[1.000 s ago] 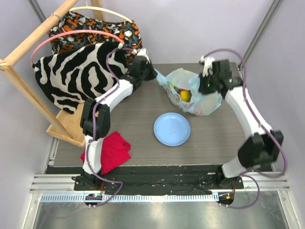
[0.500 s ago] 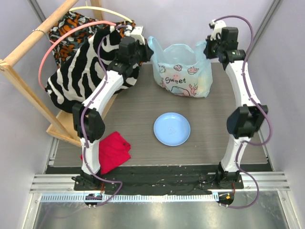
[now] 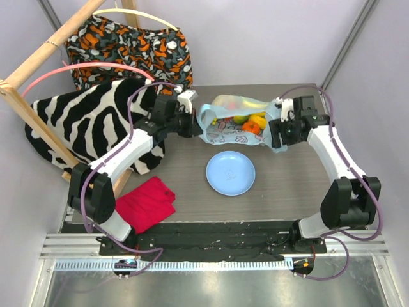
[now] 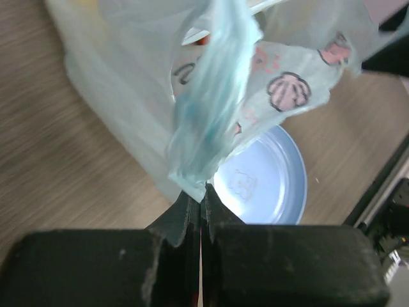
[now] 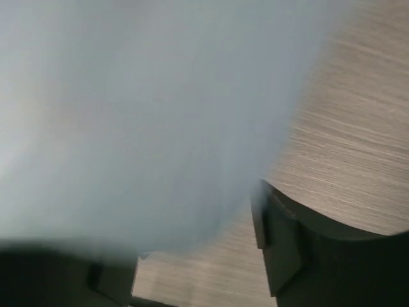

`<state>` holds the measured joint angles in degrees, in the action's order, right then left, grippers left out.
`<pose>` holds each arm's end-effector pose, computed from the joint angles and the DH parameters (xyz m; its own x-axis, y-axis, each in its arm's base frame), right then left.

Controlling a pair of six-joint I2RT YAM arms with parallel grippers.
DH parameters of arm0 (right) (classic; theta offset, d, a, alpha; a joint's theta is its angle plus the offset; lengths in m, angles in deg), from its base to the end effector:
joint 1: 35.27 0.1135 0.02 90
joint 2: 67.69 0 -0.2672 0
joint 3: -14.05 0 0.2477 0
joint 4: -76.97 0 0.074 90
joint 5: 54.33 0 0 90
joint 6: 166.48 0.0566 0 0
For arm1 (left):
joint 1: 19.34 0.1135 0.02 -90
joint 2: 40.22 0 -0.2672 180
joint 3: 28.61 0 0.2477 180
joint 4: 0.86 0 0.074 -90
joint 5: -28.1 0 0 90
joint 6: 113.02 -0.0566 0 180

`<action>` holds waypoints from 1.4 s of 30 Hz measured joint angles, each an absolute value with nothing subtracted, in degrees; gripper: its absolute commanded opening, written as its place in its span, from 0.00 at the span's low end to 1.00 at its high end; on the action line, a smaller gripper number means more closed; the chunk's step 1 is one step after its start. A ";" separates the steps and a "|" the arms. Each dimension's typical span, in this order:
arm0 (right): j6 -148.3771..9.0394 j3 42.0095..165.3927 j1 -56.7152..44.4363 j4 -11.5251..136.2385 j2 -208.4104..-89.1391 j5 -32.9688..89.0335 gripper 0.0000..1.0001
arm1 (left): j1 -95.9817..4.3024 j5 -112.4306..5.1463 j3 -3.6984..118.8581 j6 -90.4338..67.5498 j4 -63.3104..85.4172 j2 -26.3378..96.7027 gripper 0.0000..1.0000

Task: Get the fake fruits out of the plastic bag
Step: Adjust the plastic bag at the center of the board.

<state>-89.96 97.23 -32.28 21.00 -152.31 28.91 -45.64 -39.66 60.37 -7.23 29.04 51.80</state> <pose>0.3119 0.0230 0.2636 -0.7914 -0.2731 -0.5469 -0.3081 0.9509 -0.0291 0.3337 -0.1888 0.2987 -0.6582 0.0443 -0.7516 0.5360 0.7286 -0.4264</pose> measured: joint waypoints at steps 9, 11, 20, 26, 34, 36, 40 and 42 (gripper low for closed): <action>-94.07 122.19 -20.24 15.40 -142.11 20.60 0.75 | -50.19 -37.13 60.37 -6.12 28.69 51.59 0.00; -95.51 121.80 -15.10 15.58 -139.20 19.82 0.67 | -50.17 -37.46 60.37 -5.15 28.62 51.59 0.00; -94.05 114.13 -11.87 23.14 -153.62 23.77 0.41 | -50.02 -41.39 58.86 -2.47 30.54 46.30 0.00; -90.02 113.41 -12.28 26.64 -167.90 30.92 0.32 | -49.97 -41.39 54.25 -3.12 29.67 40.75 0.00; -89.04 107.83 -13.16 31.84 -169.56 39.03 0.38 | -49.86 -42.00 47.74 -5.00 29.74 39.70 0.00; -88.10 99.94 -12.68 31.49 -164.38 39.18 0.40 | -49.75 -42.68 46.53 -5.66 29.80 39.24 0.00; -87.51 92.34 -9.49 28.56 -156.71 39.49 0.40 | -49.56 -43.25 45.88 -6.44 29.69 38.76 0.00; -87.60 93.65 -9.20 28.45 -156.55 39.60 0.41 | -49.54 -43.38 45.88 -7.06 29.74 38.76 0.00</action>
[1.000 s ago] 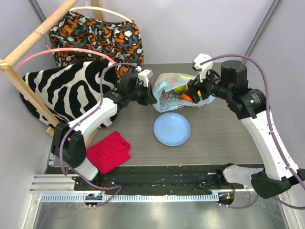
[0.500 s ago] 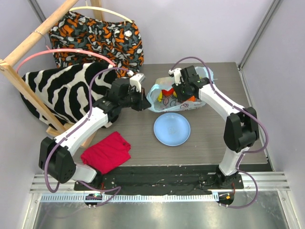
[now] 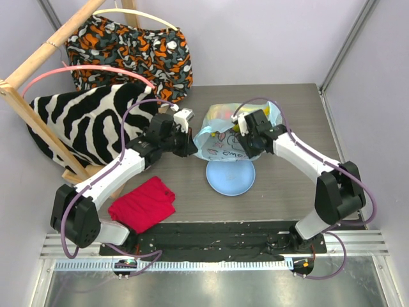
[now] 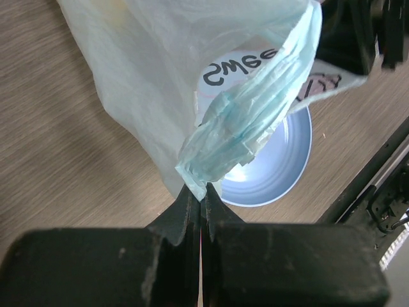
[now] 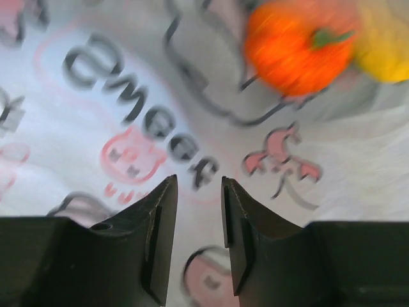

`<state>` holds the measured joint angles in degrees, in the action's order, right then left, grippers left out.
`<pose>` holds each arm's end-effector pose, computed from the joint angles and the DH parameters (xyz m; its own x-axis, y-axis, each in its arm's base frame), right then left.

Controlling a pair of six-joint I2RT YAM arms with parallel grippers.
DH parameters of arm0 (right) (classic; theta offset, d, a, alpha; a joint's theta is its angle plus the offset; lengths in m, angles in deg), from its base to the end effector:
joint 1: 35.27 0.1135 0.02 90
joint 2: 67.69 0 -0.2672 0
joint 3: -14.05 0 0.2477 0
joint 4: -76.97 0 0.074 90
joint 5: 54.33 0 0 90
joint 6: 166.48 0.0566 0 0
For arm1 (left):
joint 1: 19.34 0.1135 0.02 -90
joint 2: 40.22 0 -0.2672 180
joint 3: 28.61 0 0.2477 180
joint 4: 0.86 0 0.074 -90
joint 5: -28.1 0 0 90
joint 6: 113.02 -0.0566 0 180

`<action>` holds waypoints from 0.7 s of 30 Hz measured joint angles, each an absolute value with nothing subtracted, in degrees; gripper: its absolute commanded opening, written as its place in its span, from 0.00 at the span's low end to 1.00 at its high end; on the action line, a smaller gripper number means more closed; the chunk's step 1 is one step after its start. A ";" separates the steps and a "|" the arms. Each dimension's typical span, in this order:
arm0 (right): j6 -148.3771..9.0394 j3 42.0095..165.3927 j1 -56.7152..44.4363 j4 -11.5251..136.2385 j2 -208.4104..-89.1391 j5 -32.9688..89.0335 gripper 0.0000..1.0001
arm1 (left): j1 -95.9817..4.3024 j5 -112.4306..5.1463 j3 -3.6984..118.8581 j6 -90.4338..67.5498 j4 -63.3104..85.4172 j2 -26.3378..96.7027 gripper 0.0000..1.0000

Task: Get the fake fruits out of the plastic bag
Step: Adjust the plastic bag at the center of the board, then take out the fake fruit from the plastic bag.

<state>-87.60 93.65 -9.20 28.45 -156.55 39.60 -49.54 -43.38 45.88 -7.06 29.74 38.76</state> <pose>0.2970 0.1410 0.2304 -0.6674 -0.5407 -0.5120 -0.5446 0.8234 -0.1597 0.2678 -0.1767 0.2830 -0.6706 0.0886 -0.7365 0.5379 0.7417 -0.4005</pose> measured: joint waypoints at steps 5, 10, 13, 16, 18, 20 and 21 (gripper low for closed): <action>-87.55 105.89 -14.49 30.86 -165.34 40.80 0.68 | -49.54 -43.45 45.88 -8.30 29.74 38.78 0.00; -87.27 112.95 -17.77 33.17 -173.71 41.67 0.85 | -49.54 -43.45 45.88 -8.69 29.71 38.80 0.00; -87.23 113.91 -17.84 33.11 -177.23 41.15 0.89 | -49.54 -43.45 45.86 -8.98 29.71 38.80 0.00; -87.05 114.96 -17.60 32.93 -180.95 40.67 0.90 | -49.54 -43.42 45.68 -9.18 29.69 38.80 0.00; -87.05 115.94 -17.40 32.95 -183.28 40.71 0.90 | -49.54 -43.42 45.57 -9.18 29.69 38.80 0.00; -87.18 116.99 -17.35 32.98 -185.21 40.69 0.80 | -49.54 -43.40 45.57 -9.18 29.56 38.89 0.00; -87.31 117.65 -17.33 32.98 -186.13 40.71 0.73 | -49.54 -43.40 45.57 -9.18 29.50 38.95 0.00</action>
